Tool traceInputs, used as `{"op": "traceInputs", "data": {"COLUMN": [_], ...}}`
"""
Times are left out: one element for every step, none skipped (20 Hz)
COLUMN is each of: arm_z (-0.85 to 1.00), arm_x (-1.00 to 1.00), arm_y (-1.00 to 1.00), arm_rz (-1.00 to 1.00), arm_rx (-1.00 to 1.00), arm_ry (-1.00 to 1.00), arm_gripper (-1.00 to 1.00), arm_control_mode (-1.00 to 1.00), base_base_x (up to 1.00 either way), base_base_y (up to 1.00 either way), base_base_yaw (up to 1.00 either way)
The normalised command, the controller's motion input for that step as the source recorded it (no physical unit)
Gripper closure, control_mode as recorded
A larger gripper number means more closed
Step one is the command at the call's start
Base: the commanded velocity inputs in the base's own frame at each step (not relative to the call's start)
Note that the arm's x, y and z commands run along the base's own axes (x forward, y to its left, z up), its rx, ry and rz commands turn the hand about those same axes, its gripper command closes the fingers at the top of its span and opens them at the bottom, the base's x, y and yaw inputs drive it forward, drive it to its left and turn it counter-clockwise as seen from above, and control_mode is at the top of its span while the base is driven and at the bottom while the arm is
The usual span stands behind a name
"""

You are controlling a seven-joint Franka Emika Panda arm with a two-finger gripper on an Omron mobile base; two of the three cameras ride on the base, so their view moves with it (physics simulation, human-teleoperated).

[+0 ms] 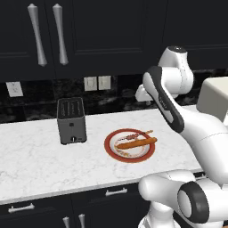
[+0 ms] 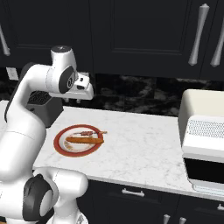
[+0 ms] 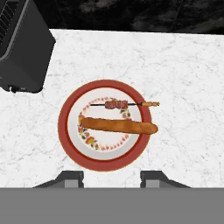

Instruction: Pick up the kebab skewer and baguette bread, and place them inside the toaster oven. Close the toaster oven door and start by setting the timer.

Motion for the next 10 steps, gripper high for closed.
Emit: {"op": "traceInputs", "data": {"arm_z": [0.00,0.00,0.00,0.00,0.00,0.00,0.00,0.00,0.00,0.00], "arm_x": [0.00,0.00,0.00,0.00,0.00,0.00,0.00,0.00,0.00,0.00], "arm_y": [0.00,0.00,0.00,0.00,0.00,0.00,0.00,0.00,0.00,0.00], "arm_rz": [0.00,0.00,0.00,0.00,0.00,0.00,0.00,0.00,0.00,0.00], "arm_rx": [0.00,0.00,0.00,0.00,0.00,0.00,0.00,0.00,0.00,0.00], "arm_ry": [0.00,0.00,0.00,0.00,0.00,0.00,0.00,0.00,0.00,0.00], "arm_gripper": [-1.00,-1.00,-1.00,-1.00,-1.00,-1.00,-1.00,-1.00,-1.00,-1.00], "arm_control_mode": [1.00,1.00,1.00,1.00,1.00,1.00,1.00,1.00,1.00,1.00], "base_base_x": [0.00,0.00,0.00,0.00,0.00,0.00,0.00,0.00,0.00,0.00], "base_base_y": [0.00,0.00,0.00,0.00,0.00,0.00,0.00,0.00,0.00,0.00], "base_base_yaw": [0.00,0.00,0.00,0.00,0.00,0.00,0.00,0.00,0.00,0.00]}}
